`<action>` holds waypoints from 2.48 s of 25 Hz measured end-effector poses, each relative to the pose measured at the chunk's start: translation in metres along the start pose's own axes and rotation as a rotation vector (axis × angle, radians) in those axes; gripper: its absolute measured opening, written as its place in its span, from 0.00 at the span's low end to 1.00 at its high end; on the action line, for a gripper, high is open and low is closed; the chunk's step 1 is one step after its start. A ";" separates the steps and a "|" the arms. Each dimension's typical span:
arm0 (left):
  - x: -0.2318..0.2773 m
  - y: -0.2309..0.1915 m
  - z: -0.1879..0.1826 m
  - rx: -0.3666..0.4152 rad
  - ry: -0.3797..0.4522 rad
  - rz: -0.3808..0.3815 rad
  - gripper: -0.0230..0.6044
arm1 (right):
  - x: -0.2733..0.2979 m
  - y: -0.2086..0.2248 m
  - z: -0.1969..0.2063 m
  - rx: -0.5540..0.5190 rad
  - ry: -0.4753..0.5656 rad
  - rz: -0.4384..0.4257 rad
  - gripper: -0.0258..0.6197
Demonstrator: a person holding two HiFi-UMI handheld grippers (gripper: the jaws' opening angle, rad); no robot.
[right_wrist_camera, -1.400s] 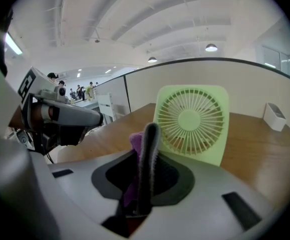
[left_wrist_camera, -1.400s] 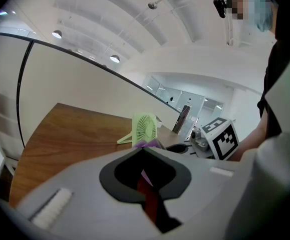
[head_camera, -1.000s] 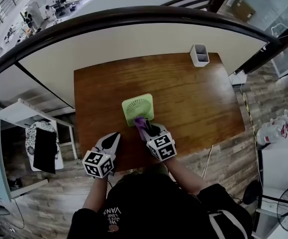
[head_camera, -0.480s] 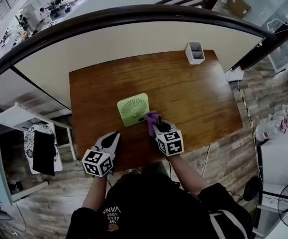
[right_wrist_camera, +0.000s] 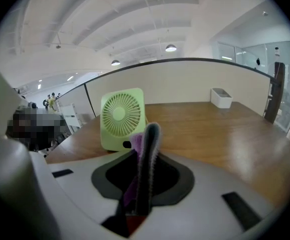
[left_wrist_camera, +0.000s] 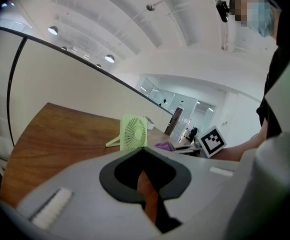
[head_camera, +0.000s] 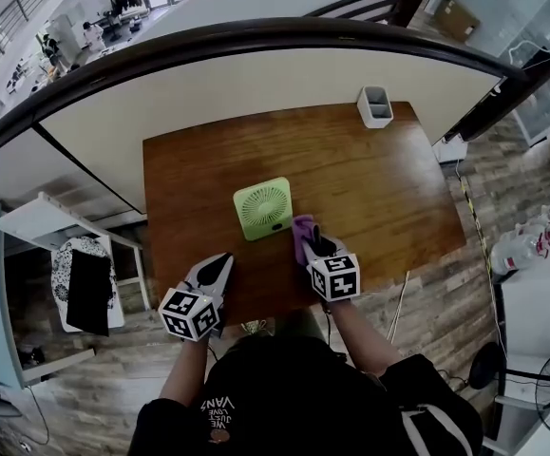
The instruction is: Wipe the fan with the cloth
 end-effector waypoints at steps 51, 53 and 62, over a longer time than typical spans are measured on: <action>-0.053 0.194 0.036 0.044 0.202 -0.213 0.05 | -0.192 0.014 -0.037 -0.042 0.179 -0.431 0.17; -0.056 0.199 0.038 0.048 0.206 -0.214 0.06 | -0.198 0.014 -0.035 -0.041 0.182 -0.433 0.17; -0.071 0.218 0.048 0.077 0.201 -0.238 0.05 | -0.219 0.007 -0.022 -0.049 0.178 -0.448 0.17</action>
Point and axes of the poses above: the fingertips, and each gripper's own axes: x forward along the fingers, y to its right, z out of its underside, the point moved 8 cm from there along -x, backward along the fingers, and after that the axes turned 15 degrees about y, right-handed, at the moved point
